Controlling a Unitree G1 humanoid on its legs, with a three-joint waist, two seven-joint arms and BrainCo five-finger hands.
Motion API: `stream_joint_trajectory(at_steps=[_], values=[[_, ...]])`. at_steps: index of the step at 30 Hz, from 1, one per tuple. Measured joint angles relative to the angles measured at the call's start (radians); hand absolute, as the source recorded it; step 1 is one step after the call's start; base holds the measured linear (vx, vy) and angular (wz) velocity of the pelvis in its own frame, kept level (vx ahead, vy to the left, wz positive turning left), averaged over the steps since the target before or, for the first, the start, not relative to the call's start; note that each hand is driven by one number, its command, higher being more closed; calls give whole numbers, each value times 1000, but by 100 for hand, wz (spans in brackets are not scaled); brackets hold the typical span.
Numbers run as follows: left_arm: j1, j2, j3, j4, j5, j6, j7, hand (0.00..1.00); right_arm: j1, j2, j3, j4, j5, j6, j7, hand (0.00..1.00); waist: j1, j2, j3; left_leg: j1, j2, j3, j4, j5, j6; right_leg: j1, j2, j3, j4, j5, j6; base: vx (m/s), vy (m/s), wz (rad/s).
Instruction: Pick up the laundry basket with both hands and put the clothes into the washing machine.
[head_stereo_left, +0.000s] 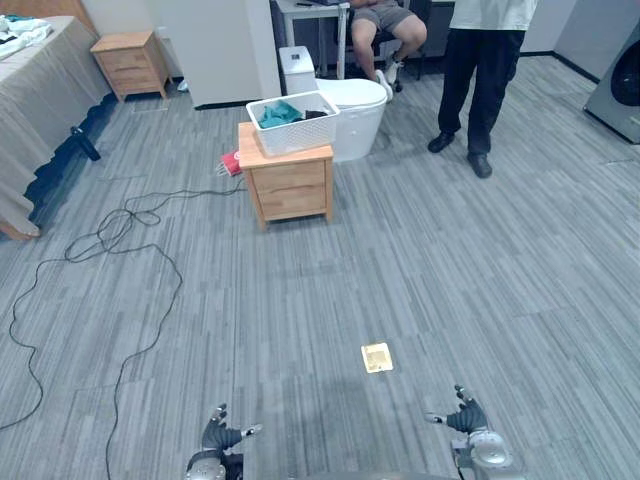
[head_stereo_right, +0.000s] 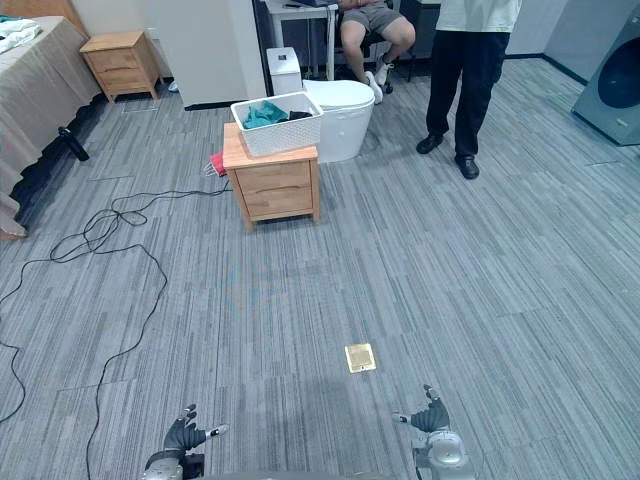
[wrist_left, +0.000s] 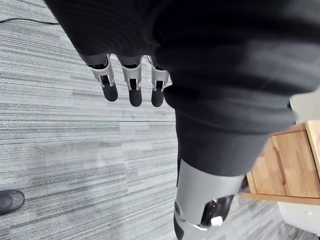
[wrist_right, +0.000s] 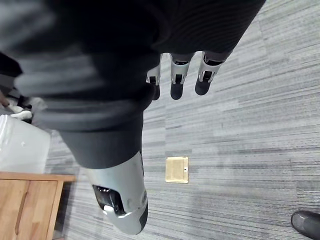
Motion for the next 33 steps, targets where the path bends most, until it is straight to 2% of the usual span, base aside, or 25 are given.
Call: stream_joint_trajectory(at_steps=[8,14,24,27,30,33], values=[[3,-2,0,0,-1,0,0,0,-11,1,1,3,2,0,0,0,1,-1,0,-31,-6,-4,-45,26,38,-31,4,0,-39,15,-7,-87,-32,1],[15,-3,0,1,-2,0,0,0,-14,3,2,3,11,2,0,0,1,-5,2,-34,-9,-1,-106,46,41,-37,10,0,-94,51,-1,-131,-16,1],[27,-2,1,-4,-25,0,3,0,-14,3,0,2,46,4,-1,0,2,-17,-2,-85,-6,16,-114,51,35,-89,11,2,-116,58,16,-43,-10,-2],[24,-2,1,-36,-33,0,18,0,-26,7,0,1,52,4,-2,0,8,-23,0,-135,1,37,-52,21,45,-119,10,18,-97,57,18,91,12,-19],[15,-1,2,-58,-51,-1,23,0,-44,10,0,-2,70,4,-5,0,26,-23,2,-177,11,61,42,-40,51,-133,11,46,-86,50,27,111,29,-29],[2,-2,2,-101,-68,-5,24,0,-79,10,1,-2,73,4,-7,0,31,-5,13,-224,28,80,140,-119,63,-179,10,60,-5,-4,76,77,64,-22]])
